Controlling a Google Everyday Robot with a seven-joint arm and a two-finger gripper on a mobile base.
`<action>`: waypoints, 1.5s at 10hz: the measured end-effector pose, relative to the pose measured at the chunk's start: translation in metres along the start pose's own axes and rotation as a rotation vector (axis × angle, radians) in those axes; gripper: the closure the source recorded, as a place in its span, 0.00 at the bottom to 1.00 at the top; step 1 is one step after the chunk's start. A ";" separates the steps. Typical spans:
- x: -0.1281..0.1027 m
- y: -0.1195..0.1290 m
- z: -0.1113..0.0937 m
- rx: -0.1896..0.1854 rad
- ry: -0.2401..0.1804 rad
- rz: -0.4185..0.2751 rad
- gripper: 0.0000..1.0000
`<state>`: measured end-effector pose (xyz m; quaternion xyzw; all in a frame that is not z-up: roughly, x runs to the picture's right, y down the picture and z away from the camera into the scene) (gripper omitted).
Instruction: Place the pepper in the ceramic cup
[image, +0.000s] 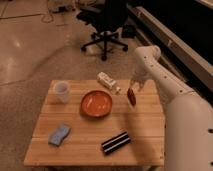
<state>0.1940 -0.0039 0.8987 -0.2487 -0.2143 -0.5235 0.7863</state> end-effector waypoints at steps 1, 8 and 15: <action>0.005 0.003 0.000 -0.009 -0.004 -0.016 0.55; 0.008 0.015 0.007 0.051 0.005 -0.021 0.66; 0.005 0.013 0.007 0.037 0.021 -0.014 0.57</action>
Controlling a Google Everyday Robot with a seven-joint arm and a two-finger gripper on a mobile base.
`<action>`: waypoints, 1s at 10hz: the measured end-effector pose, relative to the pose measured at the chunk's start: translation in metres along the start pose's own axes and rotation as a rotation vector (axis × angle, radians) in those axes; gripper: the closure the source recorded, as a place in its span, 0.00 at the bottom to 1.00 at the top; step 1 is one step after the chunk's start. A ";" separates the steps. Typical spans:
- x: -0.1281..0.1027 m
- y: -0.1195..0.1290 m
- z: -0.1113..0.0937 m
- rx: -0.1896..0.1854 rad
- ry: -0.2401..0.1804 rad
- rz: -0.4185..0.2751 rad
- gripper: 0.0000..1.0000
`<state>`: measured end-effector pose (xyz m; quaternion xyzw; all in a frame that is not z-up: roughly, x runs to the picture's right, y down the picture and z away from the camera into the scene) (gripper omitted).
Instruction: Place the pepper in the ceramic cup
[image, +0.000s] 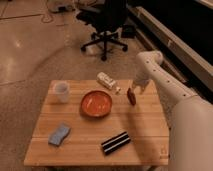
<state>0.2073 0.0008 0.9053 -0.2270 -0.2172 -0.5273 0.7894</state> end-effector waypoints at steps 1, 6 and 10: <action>0.004 0.010 -0.003 -0.007 -0.001 0.011 0.57; 0.002 0.009 0.016 -0.008 -0.002 -0.023 0.57; -0.011 0.009 0.020 -0.003 0.000 -0.022 0.57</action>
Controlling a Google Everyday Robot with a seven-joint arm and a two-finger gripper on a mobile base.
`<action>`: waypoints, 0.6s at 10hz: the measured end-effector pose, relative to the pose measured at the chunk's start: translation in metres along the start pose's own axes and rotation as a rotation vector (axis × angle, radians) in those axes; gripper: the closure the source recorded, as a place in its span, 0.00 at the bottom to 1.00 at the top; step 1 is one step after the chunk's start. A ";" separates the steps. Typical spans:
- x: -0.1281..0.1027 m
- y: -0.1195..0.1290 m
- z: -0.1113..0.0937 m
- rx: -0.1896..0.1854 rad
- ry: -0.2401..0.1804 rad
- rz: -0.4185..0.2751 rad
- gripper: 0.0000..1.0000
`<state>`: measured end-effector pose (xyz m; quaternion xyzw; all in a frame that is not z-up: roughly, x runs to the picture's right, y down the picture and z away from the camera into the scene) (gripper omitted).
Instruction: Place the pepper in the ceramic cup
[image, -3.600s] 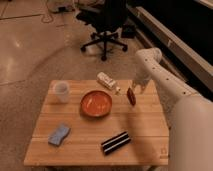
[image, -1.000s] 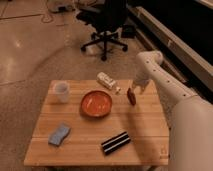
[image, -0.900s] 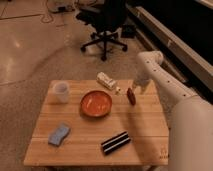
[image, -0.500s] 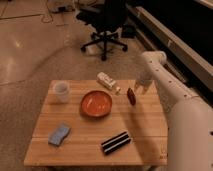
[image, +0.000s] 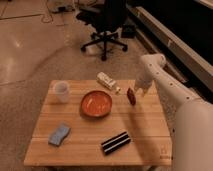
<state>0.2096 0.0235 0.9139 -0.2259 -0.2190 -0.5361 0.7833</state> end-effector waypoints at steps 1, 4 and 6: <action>0.007 0.001 0.011 0.018 0.005 -0.030 0.57; 0.007 0.018 0.011 -0.025 0.011 -0.013 0.57; 0.002 0.008 0.015 -0.069 0.010 -0.022 0.57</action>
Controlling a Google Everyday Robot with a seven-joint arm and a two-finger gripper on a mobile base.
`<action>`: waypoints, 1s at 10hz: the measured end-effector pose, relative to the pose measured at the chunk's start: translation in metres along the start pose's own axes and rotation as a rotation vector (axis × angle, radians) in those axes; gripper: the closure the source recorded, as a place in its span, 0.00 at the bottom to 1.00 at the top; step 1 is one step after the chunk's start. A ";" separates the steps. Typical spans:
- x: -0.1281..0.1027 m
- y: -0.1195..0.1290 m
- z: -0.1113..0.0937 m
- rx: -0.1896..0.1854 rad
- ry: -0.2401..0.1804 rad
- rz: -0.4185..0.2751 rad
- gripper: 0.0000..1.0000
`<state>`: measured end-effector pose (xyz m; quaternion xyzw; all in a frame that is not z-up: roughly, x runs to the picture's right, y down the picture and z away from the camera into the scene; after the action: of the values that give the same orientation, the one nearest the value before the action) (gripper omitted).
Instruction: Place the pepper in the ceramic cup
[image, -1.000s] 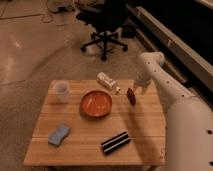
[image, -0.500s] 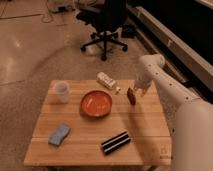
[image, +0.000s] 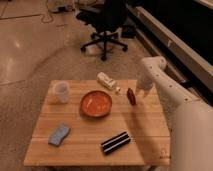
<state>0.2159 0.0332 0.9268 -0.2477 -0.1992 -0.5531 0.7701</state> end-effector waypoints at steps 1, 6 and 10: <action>0.003 0.001 0.010 0.022 0.001 -0.001 0.57; 0.004 -0.012 0.023 0.011 -0.006 0.001 0.57; 0.002 0.001 0.012 0.018 -0.007 -0.007 0.57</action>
<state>0.2175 0.0389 0.9373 -0.2421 -0.2075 -0.5533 0.7695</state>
